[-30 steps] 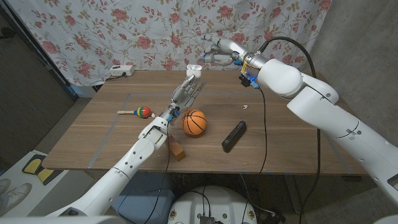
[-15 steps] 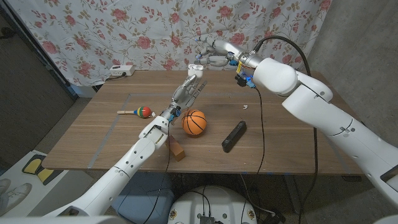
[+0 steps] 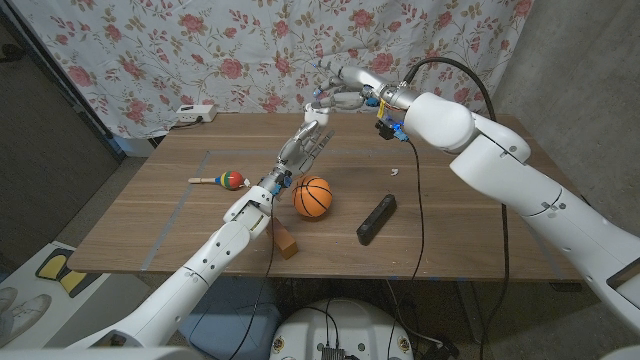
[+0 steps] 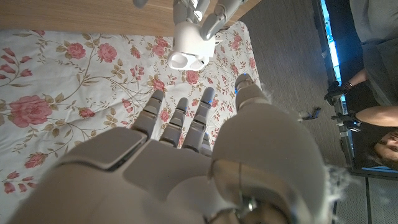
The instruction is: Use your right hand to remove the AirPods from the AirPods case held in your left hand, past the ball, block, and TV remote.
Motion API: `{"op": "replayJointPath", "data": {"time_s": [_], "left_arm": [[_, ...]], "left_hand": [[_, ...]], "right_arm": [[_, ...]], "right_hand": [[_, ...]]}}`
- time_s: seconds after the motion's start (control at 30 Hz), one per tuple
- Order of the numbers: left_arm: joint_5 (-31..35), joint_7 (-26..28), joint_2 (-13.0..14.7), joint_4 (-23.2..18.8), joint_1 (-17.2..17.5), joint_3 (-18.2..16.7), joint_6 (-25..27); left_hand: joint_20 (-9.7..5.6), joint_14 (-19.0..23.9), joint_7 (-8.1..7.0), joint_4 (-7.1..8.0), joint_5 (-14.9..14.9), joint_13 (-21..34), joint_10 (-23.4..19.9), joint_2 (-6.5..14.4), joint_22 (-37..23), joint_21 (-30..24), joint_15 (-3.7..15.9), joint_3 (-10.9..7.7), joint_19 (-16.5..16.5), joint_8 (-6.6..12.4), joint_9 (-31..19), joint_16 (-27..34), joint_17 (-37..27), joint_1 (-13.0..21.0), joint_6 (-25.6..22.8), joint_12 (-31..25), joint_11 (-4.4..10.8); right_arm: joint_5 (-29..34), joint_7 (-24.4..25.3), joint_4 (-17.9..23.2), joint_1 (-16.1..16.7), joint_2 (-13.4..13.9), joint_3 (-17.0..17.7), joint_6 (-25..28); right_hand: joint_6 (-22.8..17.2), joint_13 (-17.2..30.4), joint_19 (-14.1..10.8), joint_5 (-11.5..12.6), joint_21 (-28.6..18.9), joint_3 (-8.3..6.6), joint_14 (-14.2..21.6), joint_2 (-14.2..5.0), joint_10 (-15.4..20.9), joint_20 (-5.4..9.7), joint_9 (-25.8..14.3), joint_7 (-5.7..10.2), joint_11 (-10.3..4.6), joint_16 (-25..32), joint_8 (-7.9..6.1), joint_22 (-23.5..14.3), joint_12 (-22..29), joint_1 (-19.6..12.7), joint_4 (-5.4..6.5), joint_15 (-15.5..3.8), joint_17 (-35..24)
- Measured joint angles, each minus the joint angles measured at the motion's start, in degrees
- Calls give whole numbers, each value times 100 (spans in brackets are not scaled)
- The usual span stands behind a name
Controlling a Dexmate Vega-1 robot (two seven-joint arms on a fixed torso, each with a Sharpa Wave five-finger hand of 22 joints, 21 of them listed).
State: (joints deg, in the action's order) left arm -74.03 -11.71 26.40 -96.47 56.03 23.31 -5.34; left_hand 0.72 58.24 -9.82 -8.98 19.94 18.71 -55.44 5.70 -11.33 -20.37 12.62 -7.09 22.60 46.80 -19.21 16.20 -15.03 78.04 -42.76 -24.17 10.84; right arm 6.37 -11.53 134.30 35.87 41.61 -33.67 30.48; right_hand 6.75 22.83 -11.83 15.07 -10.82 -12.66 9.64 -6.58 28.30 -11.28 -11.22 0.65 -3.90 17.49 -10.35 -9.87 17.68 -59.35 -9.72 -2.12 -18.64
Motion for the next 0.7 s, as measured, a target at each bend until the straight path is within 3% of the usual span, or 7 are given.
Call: {"op": "replayJointPath", "data": {"time_s": [0.17,0.3,0.37,0.57,0.7], "left_arm": [[57,-6,26,-9,-4,10,-28],[93,-63,38,-2,-15,18,-55],[107,-90,48,4,-18,21,-57],[120,-158,63,27,-30,32,-58],[133,-191,73,33,-36,39,-58]], "left_hand": [[22,0,0,0,0,0,0,9,0,0,0,0,-22,-1,-19,0,-4,-9,1,4,0],[31,0,8,0,0,0,0,13,0,0,0,0,-31,-2,-19,0,-23,-14,12,5,0],[31,0,0,0,0,0,0,13,0,0,0,0,-31,-2,-19,0,-29,-13,20,6,0],[30,-22,1,0,0,0,0,13,0,-27,22,0,-31,-16,-19,-1,-31,-13,21,14,0],[30,-31,2,0,-2,0,0,13,0,-27,31,0,-31,4,-19,-1,-31,-13,23,16,0]], "right_arm": [[48,-67,-33,-51,-10,-45,3],[76,-127,-58,-87,-12,-71,-6],[84,-170,-80,-113,-17,-95,-13],[119,-248,-111,-159,-33,-137,-19],[130,-291,-125,-185,-52,-152,-7]], "right_hand": [[224,-117,23,127,0,-47,-24,183,2,-22,0,-57,-44,-75,3,0,-142,-229,-47,163,152],[271,-158,31,172,0,-48,-57,203,2,-30,0,-65,-44,-85,3,16,-201,-249,-44,241,202],[271,-178,31,172,0,-29,-61,209,2,-30,0,-65,-44,-106,3,28,-203,-244,36,246,216],[271,-212,34,172,0,-12,-61,239,-24,-32,0,-65,-70,-140,3,28,-257,-162,53,246,243],[311,-257,102,208,0,23,-148,147,-68,-2,0,-25,-113,-162,-26,12,-331,66,216,180,265]]}}
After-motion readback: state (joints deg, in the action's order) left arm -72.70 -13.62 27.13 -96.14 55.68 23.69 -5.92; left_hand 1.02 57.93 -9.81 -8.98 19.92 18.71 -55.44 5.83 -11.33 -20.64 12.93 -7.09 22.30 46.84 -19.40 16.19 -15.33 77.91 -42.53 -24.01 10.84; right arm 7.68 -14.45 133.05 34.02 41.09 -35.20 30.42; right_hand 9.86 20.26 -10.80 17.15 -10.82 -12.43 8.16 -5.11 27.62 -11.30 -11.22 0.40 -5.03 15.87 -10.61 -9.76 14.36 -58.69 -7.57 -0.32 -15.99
